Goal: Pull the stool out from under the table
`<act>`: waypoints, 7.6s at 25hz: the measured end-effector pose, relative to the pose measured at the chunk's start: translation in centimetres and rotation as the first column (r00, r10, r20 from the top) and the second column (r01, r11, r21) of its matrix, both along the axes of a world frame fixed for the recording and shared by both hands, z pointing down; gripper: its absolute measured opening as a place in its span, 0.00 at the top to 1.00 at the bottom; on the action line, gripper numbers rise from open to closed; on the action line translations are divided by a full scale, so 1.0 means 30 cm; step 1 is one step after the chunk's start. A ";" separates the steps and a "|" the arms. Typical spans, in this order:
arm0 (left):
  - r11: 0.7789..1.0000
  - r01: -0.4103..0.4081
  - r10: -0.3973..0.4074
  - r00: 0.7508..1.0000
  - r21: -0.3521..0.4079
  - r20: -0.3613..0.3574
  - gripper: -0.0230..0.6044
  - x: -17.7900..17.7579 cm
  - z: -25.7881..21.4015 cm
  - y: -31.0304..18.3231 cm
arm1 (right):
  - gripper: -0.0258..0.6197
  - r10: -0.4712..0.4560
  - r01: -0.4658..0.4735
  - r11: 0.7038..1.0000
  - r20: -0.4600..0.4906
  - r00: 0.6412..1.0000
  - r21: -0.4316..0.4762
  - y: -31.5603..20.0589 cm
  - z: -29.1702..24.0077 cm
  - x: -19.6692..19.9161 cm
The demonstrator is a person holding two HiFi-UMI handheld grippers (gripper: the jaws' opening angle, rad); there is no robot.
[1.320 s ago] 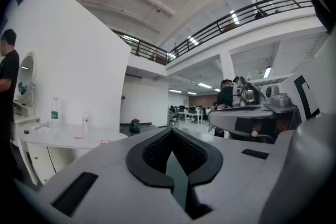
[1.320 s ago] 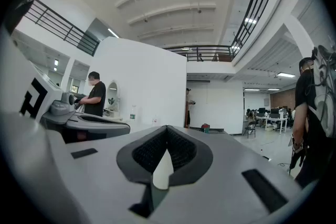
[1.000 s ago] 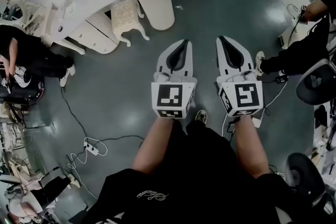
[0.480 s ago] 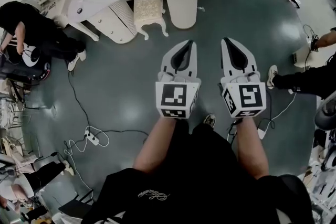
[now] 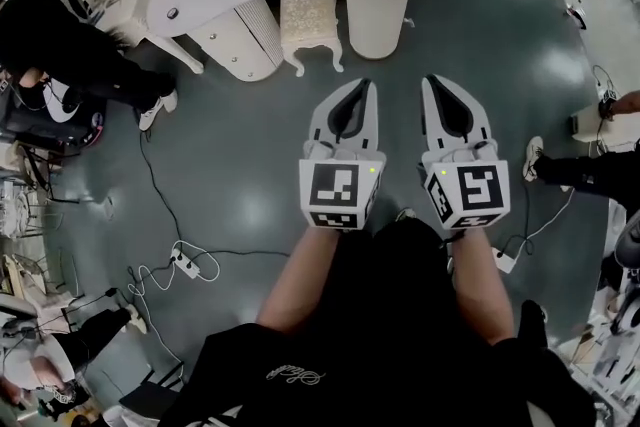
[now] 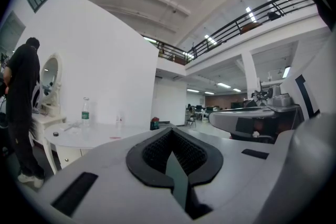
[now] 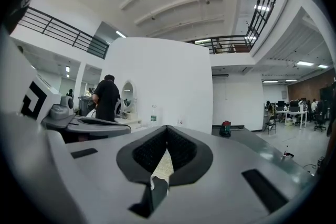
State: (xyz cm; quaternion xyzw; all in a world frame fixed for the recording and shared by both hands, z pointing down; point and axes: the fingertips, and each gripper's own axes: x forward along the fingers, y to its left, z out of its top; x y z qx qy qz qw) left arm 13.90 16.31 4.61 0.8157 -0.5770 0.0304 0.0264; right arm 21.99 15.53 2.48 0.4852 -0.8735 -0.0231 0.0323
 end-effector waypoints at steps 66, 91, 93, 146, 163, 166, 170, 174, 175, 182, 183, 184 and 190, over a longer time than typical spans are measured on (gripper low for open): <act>0.981 0.071 -0.039 0.983 -0.178 0.179 0.95 -1.104 0.262 -0.744 | 0.95 0.000 -0.019 0.994 -0.171 0.985 -0.109 -0.880 0.237 -0.889; 0.945 0.057 0.020 0.973 -0.321 0.231 0.95 -1.038 1.341 -1.167 | 0.95 -0.114 0.061 0.969 -0.211 0.971 -0.241 -1.257 1.372 -0.866; 0.947 0.064 0.024 0.964 -0.316 0.264 0.95 -1.045 1.437 -1.208 | 0.95 -0.120 0.059 0.966 -0.235 0.965 -0.251 -1.284 1.470 -0.859; 0.958 0.050 0.272 0.161 -0.283 0.949 0.58 -1.099 2.234 -1.651 | 0.64 0.001 0.337 0.941 -0.998 0.056 0.020 -1.698 2.293 -1.028; 0.944 0.020 0.323 0.145 -0.329 0.935 0.58 -1.079 2.215 -1.658 | 0.65 -0.052 0.307 0.951 -0.997 0.055 -0.033 -1.701 2.295 -0.990; 0.940 0.009 0.336 0.152 -0.341 0.930 0.59 -1.121 2.227 -1.599 | 0.66 -0.060 0.285 0.958 -0.997 0.049 -0.043 -1.650 2.306 -1.021; 0.947 0.010 0.316 0.154 -0.321 0.936 0.59 -1.111 2.210 -1.535 | 0.66 -0.061 0.290 0.956 -0.998 0.036 -0.048 -1.587 2.295 -1.008; 0.942 0.006 0.330 0.156 -0.335 0.931 0.59 -1.033 2.204 -1.374 | 0.66 -0.079 0.286 0.956 -0.997 0.023 -0.069 -1.426 2.286 -0.928; 0.942 0.005 0.330 0.154 -0.335 0.931 0.59 -1.017 2.199 -1.343 | 0.66 -0.079 0.286 0.956 -0.997 0.024 -0.069 -1.395 2.282 -0.912; 0.939 0.022 0.338 0.140 -0.344 0.931 0.59 -0.972 2.172 -1.106 | 0.66 -0.086 0.298 0.952 -0.995 0.045 -0.069 -1.159 2.246 -0.876; 0.939 0.019 0.338 0.135 -0.343 0.931 0.59 -0.921 2.140 -1.043 | 0.66 -0.088 0.297 0.953 -0.994 0.059 -0.066 -1.093 2.209 -0.830; 0.939 0.016 0.337 0.131 -0.342 0.932 0.59 -0.864 2.108 -0.974 | 0.66 -0.095 0.296 0.953 -0.992 0.085 -0.066 -1.019 2.170 -0.783; 0.941 0.012 0.334 0.135 -0.338 0.933 0.59 -0.765 2.055 -0.769 | 0.66 -0.094 0.276 0.959 -0.992 0.084 -0.068 -0.815 2.121 -0.680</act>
